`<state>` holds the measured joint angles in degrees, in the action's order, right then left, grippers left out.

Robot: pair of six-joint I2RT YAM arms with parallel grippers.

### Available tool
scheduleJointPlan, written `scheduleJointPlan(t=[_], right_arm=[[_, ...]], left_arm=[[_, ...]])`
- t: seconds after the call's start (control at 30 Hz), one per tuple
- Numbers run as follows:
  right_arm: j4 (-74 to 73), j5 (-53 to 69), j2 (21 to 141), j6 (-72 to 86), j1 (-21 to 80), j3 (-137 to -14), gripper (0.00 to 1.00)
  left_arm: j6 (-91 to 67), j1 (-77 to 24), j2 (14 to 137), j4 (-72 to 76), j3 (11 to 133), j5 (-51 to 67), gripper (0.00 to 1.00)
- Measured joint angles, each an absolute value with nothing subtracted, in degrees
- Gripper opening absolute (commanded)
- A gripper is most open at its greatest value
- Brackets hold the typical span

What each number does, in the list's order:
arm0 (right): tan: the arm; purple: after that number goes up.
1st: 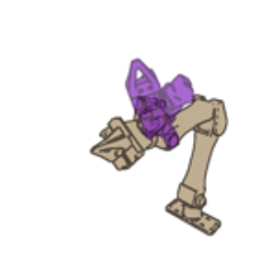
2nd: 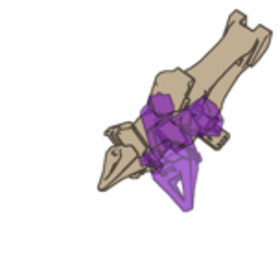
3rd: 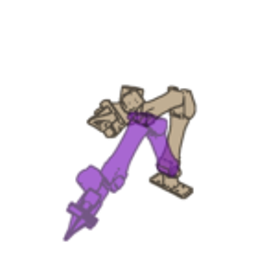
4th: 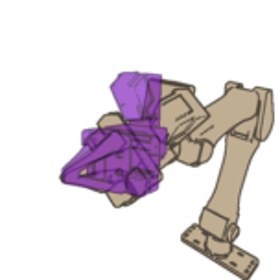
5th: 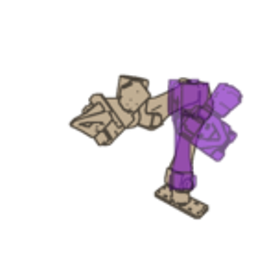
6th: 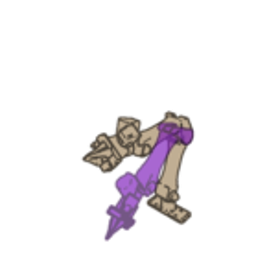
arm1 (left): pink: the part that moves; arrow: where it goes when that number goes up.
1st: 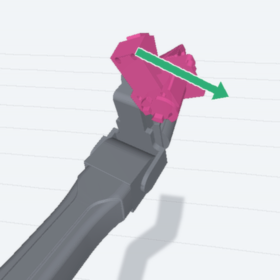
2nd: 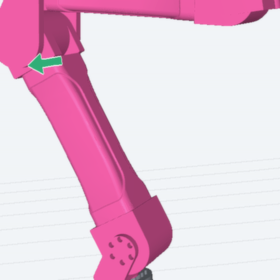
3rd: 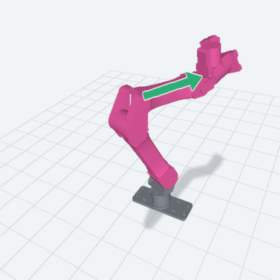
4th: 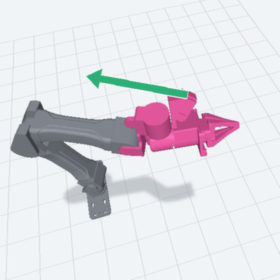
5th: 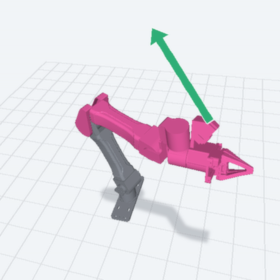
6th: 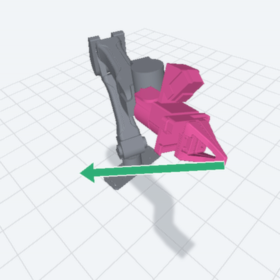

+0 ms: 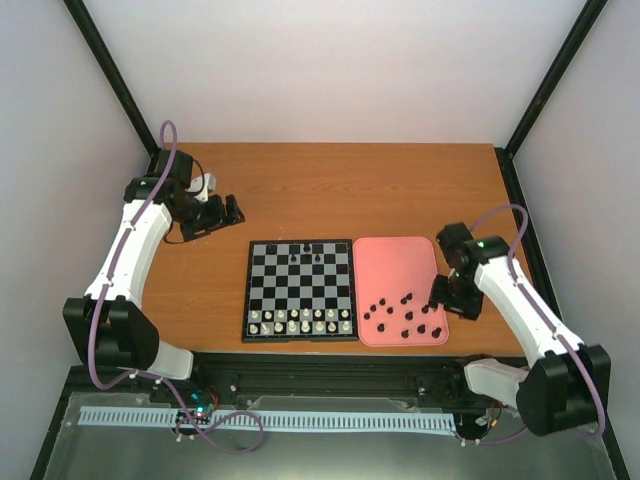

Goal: Set up the chess pieces on the board
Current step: Pick up the chess piece from the storage box.

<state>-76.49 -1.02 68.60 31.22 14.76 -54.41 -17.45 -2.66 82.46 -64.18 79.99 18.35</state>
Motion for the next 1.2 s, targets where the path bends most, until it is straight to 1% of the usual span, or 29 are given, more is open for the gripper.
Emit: scheduleJointPlan(t=[0.1, 0.23, 0.37, 0.47, 0.83, 0.87, 0.93, 0.97, 1.2], right_arm=[[-75.57, 0.97, 65.04, 32.8, 11.27, -48.62, 0.56], [-73.28, 3.62, 65.91, 33.82, 10.41, -44.97, 0.53], [-69.82, 5.15, 68.53, 34.0, 10.24, -43.31, 0.5], [-68.05, 5.17, 69.89, 33.91, 10.02, -42.35, 0.49], [-64.99, 4.78, 73.08, 33.5, 8.73, -41.93, 0.42], [-64.75, 4.78, 73.34, 33.45, 8.64, -41.93, 0.4], [-64.38, 4.89, 73.76, 33.32, 8.6, -41.89, 0.34], [-64.27, 4.97, 73.91, 33.26, 8.6, -41.87, 0.33], [-63.48, 5.85, 74.06, 34.94, 8.58, -40.64, 0.35]], left_arm=[[-17.54, -2.66, 82.46, -64.1, 79.85, 18.92, 1.0], [-17.58, -2.66, 82.46, -64.01, 79.85, 19.64, 1.0], [-17.61, -2.66, 82.46, -64.01, 79.85, 19.81, 1.0], [-17.61, -2.66, 82.46, -64.01, 79.85, 19.81, 1.0], [-17.61, -2.66, 82.46, -63.99, 79.57, 19.73, 1.0], [-17.61, -2.66, 82.46, -63.99, 79.55, 19.73, 1.0], [-17.61, -2.66, 82.56, -63.99, 79.55, 19.75, 1.0], [-17.61, -2.66, 82.67, -63.96, 79.55, 19.75, 1.0], [-17.63, -2.66, 83.88, -63.96, 79.55, 19.75, 1.0]])
